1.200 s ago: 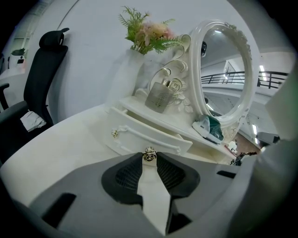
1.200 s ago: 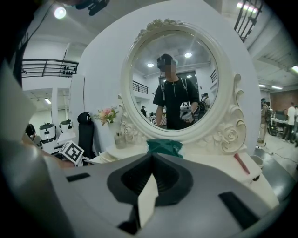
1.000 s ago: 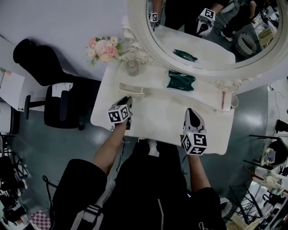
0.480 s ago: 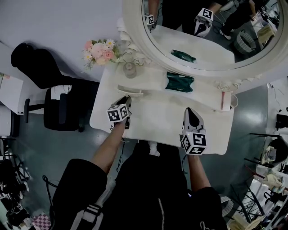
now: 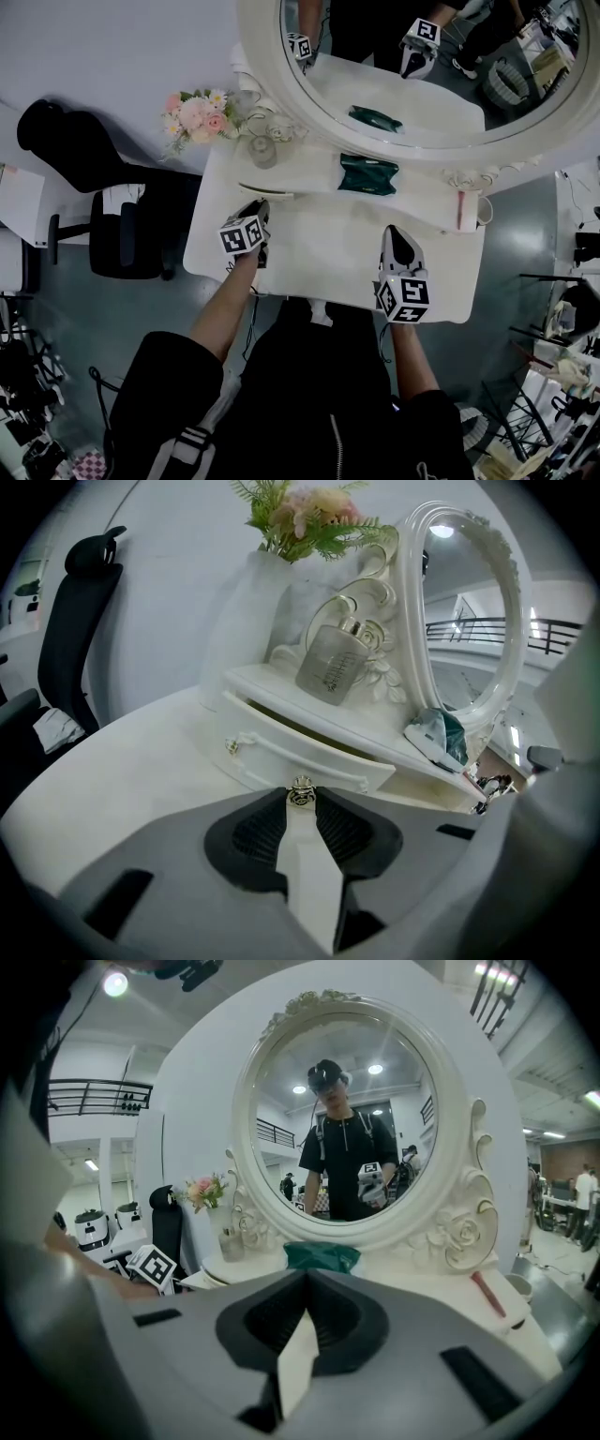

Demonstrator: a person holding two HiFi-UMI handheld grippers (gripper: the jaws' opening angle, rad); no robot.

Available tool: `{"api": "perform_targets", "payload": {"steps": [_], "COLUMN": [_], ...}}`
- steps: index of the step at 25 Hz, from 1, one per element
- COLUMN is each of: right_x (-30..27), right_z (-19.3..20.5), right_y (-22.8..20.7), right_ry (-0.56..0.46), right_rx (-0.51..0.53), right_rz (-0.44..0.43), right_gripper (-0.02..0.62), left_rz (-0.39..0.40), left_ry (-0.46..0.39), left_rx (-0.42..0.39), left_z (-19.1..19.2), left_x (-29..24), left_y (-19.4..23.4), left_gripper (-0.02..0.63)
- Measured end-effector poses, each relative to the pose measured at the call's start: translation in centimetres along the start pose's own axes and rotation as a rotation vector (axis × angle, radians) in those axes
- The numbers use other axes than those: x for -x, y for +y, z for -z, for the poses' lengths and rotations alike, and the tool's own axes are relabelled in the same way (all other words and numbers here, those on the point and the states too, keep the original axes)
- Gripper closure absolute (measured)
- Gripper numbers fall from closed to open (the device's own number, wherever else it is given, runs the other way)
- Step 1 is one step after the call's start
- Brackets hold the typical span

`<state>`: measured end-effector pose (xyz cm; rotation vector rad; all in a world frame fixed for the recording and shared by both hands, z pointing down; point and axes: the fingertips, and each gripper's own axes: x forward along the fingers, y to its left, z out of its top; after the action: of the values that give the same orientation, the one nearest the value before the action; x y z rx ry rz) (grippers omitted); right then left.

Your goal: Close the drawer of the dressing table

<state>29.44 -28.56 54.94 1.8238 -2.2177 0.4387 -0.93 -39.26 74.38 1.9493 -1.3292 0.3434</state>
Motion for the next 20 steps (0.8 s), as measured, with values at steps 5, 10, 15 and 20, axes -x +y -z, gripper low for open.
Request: {"api": "perform_targets", "payload": {"steps": [5,10,15,20], "right_x": [-0.2,-0.2,-0.1,0.1], "right_z": [0.3,0.5,0.4,0.8], "right_y": [-0.1,-0.4,-0.7,-1.1], "right_ry": [0.005,0.008,0.008,0.013], "right_rx": [-0.002,-0.006,-0.007,-0.013], "right_rz": [0.000,0.003,0.012,0.024], "right_gripper": [0.597,0.597,0.597,0.597], "left_rz": [-0.003,-0.003,-0.016,-0.014], "left_ry": [-0.008,-0.008,-0.006,-0.004], "left_rx": [0.001,0.000,-0.002,0.009], "left_z": [-0.5,-1.1,-1.7,-2.1], "left_x": [-0.5,-1.2,-1.6,-2.2], "left_y": [0.1,0.2,0.1,0.0], "left_gripper": [0.505,0.505,0.505,0.505]}}
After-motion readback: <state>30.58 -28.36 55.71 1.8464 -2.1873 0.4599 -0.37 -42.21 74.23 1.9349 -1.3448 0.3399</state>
